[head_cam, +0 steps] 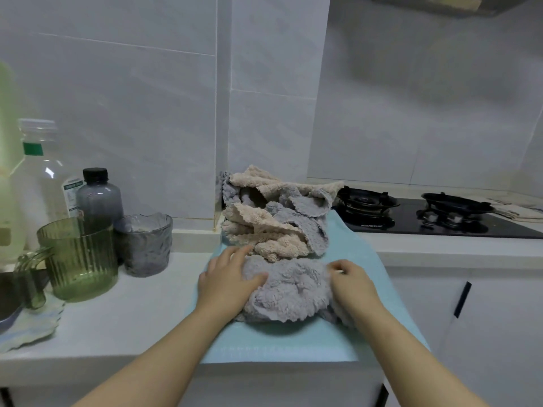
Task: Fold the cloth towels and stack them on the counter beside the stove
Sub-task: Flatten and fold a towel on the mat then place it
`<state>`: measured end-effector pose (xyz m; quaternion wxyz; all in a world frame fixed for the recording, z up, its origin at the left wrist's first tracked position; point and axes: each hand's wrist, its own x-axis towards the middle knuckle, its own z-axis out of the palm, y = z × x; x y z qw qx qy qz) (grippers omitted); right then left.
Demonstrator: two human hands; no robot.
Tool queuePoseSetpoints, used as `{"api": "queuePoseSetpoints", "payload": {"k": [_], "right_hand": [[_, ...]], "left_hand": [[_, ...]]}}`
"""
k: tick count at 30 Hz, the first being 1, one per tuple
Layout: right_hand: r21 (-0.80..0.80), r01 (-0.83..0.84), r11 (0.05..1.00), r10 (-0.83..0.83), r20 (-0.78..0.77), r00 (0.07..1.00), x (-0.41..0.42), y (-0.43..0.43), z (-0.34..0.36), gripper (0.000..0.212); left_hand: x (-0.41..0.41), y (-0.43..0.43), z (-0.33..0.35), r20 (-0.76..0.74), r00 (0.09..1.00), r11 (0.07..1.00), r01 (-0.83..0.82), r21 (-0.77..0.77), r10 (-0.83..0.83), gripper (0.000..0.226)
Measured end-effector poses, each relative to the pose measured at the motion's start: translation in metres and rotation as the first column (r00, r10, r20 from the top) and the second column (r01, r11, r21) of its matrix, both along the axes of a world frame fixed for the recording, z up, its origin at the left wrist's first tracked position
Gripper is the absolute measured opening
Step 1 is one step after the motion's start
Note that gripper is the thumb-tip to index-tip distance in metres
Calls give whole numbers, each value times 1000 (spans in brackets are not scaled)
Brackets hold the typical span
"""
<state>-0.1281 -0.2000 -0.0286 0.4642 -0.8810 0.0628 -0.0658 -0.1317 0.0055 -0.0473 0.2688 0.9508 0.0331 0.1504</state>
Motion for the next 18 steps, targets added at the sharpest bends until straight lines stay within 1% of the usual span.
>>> {"api": "queuePoseSetpoints", "payload": {"k": [1, 2, 3, 4, 6, 7, 8, 10, 11, 13, 14, 15, 16, 17, 18], "right_hand": [[-247, -32, 968, 23, -42, 999, 0, 6, -3, 31], [-417, -69, 906, 43, -72, 997, -3, 12, -5, 45], [-489, -100, 866, 66, -86, 994, -6, 17, -7, 52], [-505, -118, 855, 87, -85, 993, -8, 20, -6, 51], [-503, -134, 854, 114, -71, 991, -8, 21, -4, 41], [-498, -150, 854, 138, -61, 989, -9, 21, -3, 34], [-493, -162, 855, 167, -33, 985, -11, 21, -2, 27], [-497, -120, 859, 200, 110, 974, -13, 21, 1, 13], [-510, -53, 858, 189, 219, 957, -14, 21, 4, 17], [-506, 110, 855, 135, 422, 896, -11, 18, 8, 31], [-454, 132, 881, 100, 452, 887, -10, 15, 9, 33], [-361, 95, 928, 78, 435, 897, -8, 11, 10, 32], [-259, 22, 966, 81, 379, 922, -6, 9, 10, 28], [-188, -46, 981, 105, 314, 943, -4, 7, 8, 24], [-168, -96, 981, 138, 259, 956, -5, 6, 7, 19]], "left_hand": [[1, -1, 0, -56, 998, 998, 2, 58, 1, 67], [3, -3, 0, -96, 995, 994, 0, 107, 10, 70], [5, -3, 0, -115, 993, 989, -3, 145, 19, 70], [7, -3, -2, -123, 992, 986, -5, 165, 25, 66], [7, -3, -2, -80, 996, 988, -18, 153, 30, 54], [8, -2, -3, -41, 999, 994, -19, 108, 24, 48], [7, -2, -3, 13, 1000, 999, 0, 39, -1, 42], [6, 0, -5, 147, 987, 983, 85, -162, -61, 39], [4, 1, -5, 211, 975, 960, 125, -249, -73, 43], [0, 3, -4, 286, 957, 922, 160, -353, -56, 59], [-1, 4, -3, 286, 957, 902, 162, -401, -45, 63], [-2, 4, -2, 261, 964, 883, 161, -441, -45, 62], [-3, 4, -2, 228, 972, 872, 155, -463, -52, 58], [-3, 3, -1, 193, 979, 867, 154, -475, -68, 50], [-3, 3, 0, 165, 982, 854, 165, -494, -94, 42]]}}
